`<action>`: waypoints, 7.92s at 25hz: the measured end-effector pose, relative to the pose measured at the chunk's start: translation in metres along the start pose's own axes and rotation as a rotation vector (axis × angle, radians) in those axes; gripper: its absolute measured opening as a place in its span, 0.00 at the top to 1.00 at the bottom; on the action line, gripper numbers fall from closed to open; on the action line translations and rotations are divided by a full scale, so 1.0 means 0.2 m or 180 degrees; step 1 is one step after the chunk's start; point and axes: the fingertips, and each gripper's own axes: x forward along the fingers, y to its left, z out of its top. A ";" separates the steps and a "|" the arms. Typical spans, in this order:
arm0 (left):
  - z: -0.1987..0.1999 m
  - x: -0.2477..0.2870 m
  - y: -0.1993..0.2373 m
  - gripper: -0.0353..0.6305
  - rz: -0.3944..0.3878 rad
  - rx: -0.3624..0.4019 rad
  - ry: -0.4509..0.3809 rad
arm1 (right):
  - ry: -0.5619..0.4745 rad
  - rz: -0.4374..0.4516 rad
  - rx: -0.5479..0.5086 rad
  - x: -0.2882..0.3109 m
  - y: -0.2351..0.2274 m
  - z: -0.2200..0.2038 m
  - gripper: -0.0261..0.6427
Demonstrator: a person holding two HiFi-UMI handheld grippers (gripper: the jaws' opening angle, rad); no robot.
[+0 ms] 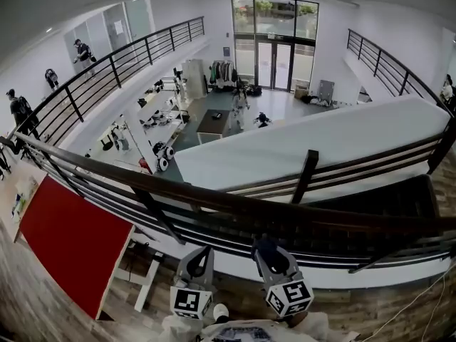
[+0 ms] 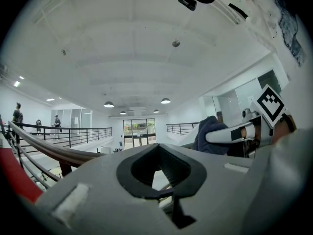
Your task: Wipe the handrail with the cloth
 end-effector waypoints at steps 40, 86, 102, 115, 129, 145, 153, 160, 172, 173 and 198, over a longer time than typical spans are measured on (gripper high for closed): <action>-0.37 0.30 1.94 0.96 0.1126 0.0115 0.0437 | 0.0691 0.1097 -0.0181 2.11 1.22 -0.32 0.80; -0.43 0.41 1.81 0.96 0.0952 0.0097 0.0597 | 0.0935 0.0196 -0.0448 2.00 0.98 -0.32 0.79; -0.47 0.50 1.43 0.96 0.0553 0.0075 0.0685 | 0.0842 -0.0087 -0.0395 1.72 0.70 -0.29 0.79; -0.53 0.58 1.05 0.96 0.0278 0.0024 0.0788 | 0.0757 -0.0243 -0.0416 1.42 0.44 -0.28 0.79; -0.38 0.65 0.56 0.96 0.0163 -0.0031 0.0758 | 0.0811 -0.0324 -0.0413 1.05 0.11 -0.19 0.79; -0.40 0.77 0.01 0.96 -0.0114 -0.0027 0.0756 | 0.0741 -0.0429 -0.0342 0.70 -0.25 -0.18 0.78; -0.43 0.83 -0.23 0.96 -0.0206 -0.0043 0.0734 | 0.0707 -0.0498 -0.0315 0.51 -0.44 -0.18 0.78; -0.46 0.87 -0.45 0.96 -0.0314 -0.0084 0.0762 | 0.0648 -0.0587 -0.0249 0.35 -0.61 -0.17 0.78; -0.32 1.01 -0.95 0.96 -0.0711 -0.0056 0.0637 | 0.0568 -0.0866 -0.0247 0.01 -0.95 -0.13 0.78; -0.31 1.02 -1.00 0.96 -0.0756 -0.0062 0.0637 | 0.0565 -0.0892 -0.0239 -0.02 -0.98 -0.12 0.78; -0.21 1.26 -2.05 0.96 -0.1546 0.0052 0.0538 | 0.0475 -0.1590 -0.0027 -0.80 -1.76 -0.04 0.78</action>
